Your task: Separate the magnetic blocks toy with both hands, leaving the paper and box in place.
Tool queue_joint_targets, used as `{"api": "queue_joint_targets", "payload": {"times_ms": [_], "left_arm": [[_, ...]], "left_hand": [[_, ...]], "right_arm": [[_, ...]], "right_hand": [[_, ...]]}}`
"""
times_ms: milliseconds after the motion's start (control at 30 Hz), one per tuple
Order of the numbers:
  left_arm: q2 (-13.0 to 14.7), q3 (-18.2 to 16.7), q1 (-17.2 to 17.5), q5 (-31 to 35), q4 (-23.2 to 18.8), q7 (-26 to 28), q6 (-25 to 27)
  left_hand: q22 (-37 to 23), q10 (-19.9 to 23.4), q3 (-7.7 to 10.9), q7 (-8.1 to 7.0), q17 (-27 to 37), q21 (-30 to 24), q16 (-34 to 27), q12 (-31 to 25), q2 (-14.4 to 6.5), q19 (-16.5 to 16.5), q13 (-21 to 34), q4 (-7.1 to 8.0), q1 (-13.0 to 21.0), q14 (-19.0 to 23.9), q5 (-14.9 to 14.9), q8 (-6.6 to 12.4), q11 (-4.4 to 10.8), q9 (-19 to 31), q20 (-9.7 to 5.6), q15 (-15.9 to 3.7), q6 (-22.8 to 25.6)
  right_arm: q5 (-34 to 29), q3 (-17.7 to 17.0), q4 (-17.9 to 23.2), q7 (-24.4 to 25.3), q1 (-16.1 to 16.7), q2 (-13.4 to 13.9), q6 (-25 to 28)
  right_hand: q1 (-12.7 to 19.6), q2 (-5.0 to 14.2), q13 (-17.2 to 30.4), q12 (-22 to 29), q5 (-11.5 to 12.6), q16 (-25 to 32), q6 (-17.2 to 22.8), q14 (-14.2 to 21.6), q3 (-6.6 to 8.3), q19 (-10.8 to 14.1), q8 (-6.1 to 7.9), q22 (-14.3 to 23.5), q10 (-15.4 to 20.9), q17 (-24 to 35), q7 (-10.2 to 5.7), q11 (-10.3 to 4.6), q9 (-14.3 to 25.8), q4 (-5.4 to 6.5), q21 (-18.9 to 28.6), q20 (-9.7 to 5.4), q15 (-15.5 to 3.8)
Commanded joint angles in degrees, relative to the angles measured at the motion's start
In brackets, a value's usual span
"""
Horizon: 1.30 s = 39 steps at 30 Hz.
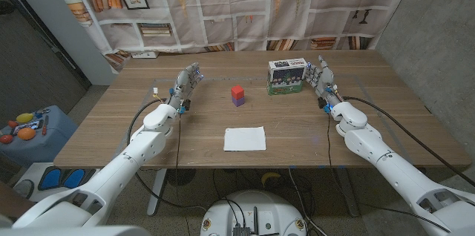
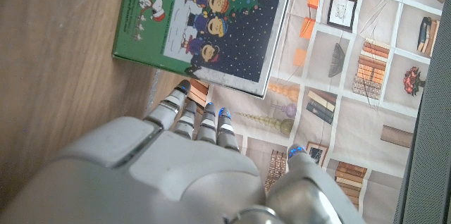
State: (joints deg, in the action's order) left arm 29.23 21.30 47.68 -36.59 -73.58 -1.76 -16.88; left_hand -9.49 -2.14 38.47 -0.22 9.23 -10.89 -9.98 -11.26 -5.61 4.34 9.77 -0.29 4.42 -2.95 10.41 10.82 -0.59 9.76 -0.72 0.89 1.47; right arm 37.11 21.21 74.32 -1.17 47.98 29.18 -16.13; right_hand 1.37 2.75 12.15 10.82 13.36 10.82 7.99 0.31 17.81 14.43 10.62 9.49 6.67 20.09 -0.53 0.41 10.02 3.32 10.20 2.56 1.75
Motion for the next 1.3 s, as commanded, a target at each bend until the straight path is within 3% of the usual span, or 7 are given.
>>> {"api": "queue_joint_targets", "payload": {"times_ms": [33, 367, 633, 867, 1000, 1100, 1300], "left_arm": [[1.5, 0.6, -0.6, 1.8, -0.7, -0.1, 0.5], [4.4, 0.9, -0.3, 3.8, -5.8, 0.0, 1.9], [7.5, 0.9, 0.7, 5.3, -10.6, -0.2, 3.4], [9.7, 0.8, 0.6, 5.4, -12.4, -2.9, 3.7], [12.8, 0.9, 0.0, 7.3, -14.8, -4.1, 5.4], [14.7, 1.0, -0.6, 8.5, -15.9, -5.5, 5.9], [17.8, 1.5, -2.4, 11.5, -16.8, -7.9, 6.6]], "left_hand": [[-0.1, 0.2, 0.4, -0.29, 0.3, -0.3, -0.3, -0.3, -1.8, 0.7, 0.2, -0.77, 0.7, 0.1, 0.1, 0.34, 0.57, 0.1, -0.22, -0.48, 0.9], [-0.1, 1.3, 0.84, -0.8, 0.3, -0.1, -0.3, -0.4, -1.1, 1.0, 0.2, -3.42, 2.1, 0.6, -0.2, 0.55, 1.82, 0.1, -0.46, -1.21, 2.7], [-0.1, 2.0, 0.96, -0.9, 0.3, -0.1, -0.3, -0.5, -0.9, 1.3, 0.3, -4.56, 2.6, 0.9, -0.3, 0.51, 2.38, 0.1, -0.51, -1.54, 3.3], [-0.1, 2.5, 1.22, -1.34, 0.3, 0.0, -0.3, -0.5, -0.8, 1.4, 0.3, -5.97, 3.4, 1.1, -0.4, 0.62, 3.05, 0.1, -0.56, -1.83, 4.2], [-0.1, 2.5, 1.56, -1.65, 0.3, 0.1, -0.2, -0.3, -0.5, 1.3, 0.3, -7.5, 4.5, 1.0, -0.2, 0.56, 3.29, 0.2, -0.67, -1.97, 4.2], [0.0, 2.6, 1.96, -2.59, 0.4, 0.3, -0.1, -0.2, 0.1, 1.2, 0.3, -9.48, 6.1, 0.9, 0.0, 0.84, 3.67, 0.2, -0.82, -2.1, 5.0], [0.0, 3.1, 2.31, -4.44, 0.4, 0.4, -0.1, -0.2, 0.8, 1.0, 0.3, -10.63, 8.2, 0.9, 0.1, 1.35, 4.86, 0.3, -0.81, -2.42, 6.8]], "right_arm": [[-2.0, 0.1, 1.5, 2.9, 0.8, 1.3, 1.1], [-1.3, -0.6, 0.0, 1.4, 1.1, 1.2, -1.1], [-1.2, -1.3, -0.5, 0.6, 1.9, 1.6, -3.3], [-1.1, -1.7, -0.4, 0.0, 2.3, 2.0, -4.0], [-1.0, -1.7, -0.2, -0.3, 2.5, 2.3, -3.9], [-0.8, -1.8, -0.5, -0.4, 2.5, 2.1, -4.1], [-0.7, -1.8, -0.4, 0.0, 2.9, 1.9, -4.3]], "right_hand": [[0.2, 0.15, 0.1, 0.4, 0.4, 0.4, 0.6, 0.2, 0.34, 0.3, 0.33, 0.1, 0.6, 0.1, -0.06, 0.05, 0.1, -0.02, 0.3, -0.39, 0.12], [0.5, 0.4, -0.1, 0.4, 0.5, 0.4, 0.8, 0.3, 0.5, 0.3, 0.38, 0.1, 0.7, -0.2, -0.09, -0.04, 0.1, -0.09, 0.3, -0.59, -0.09], [0.7, 0.56, -0.5, 0.2, 0.6, 0.2, 1.3, -0.6, 0.63, -0.6, 0.37, 0.0, 0.2, -1.0, 1.17, 0.04, 0.1, -0.25, 0.1, -2.89, -1.6], [0.8, 0.66, -0.7, 0.1, 0.7, 0.3, 1.2, -0.4, 0.72, -1.4, 0.26, 0.0, 0.2, -1.4, 1.46, -0.38, 0.1, -0.35, -0.1, -3.7, -2.71], [0.9, 0.7, -0.8, 0.1, 0.7, 0.3, 1.2, -0.3, 0.75, -1.8, 0.21, 0.0, 0.2, -1.6, 1.46, -0.42, 0.1, -0.39, -0.2, -3.83, -2.68], [0.9, 0.72, -0.9, 0.1, 0.7, 0.3, 1.2, -0.3, 0.76, -2.0, 0.19, 0.0, 0.2, -1.7, 1.45, -0.47, 0.1, -0.41, -0.2, -3.88, -2.59], [0.9, 0.78, -1.0, 0.1, 0.8, 0.4, 1.3, -0.2, 0.79, -2.1, 0.23, 0.0, 0.3, -1.9, 1.32, -0.51, 0.1, -0.41, -0.1, -3.87, -2.33]]}}
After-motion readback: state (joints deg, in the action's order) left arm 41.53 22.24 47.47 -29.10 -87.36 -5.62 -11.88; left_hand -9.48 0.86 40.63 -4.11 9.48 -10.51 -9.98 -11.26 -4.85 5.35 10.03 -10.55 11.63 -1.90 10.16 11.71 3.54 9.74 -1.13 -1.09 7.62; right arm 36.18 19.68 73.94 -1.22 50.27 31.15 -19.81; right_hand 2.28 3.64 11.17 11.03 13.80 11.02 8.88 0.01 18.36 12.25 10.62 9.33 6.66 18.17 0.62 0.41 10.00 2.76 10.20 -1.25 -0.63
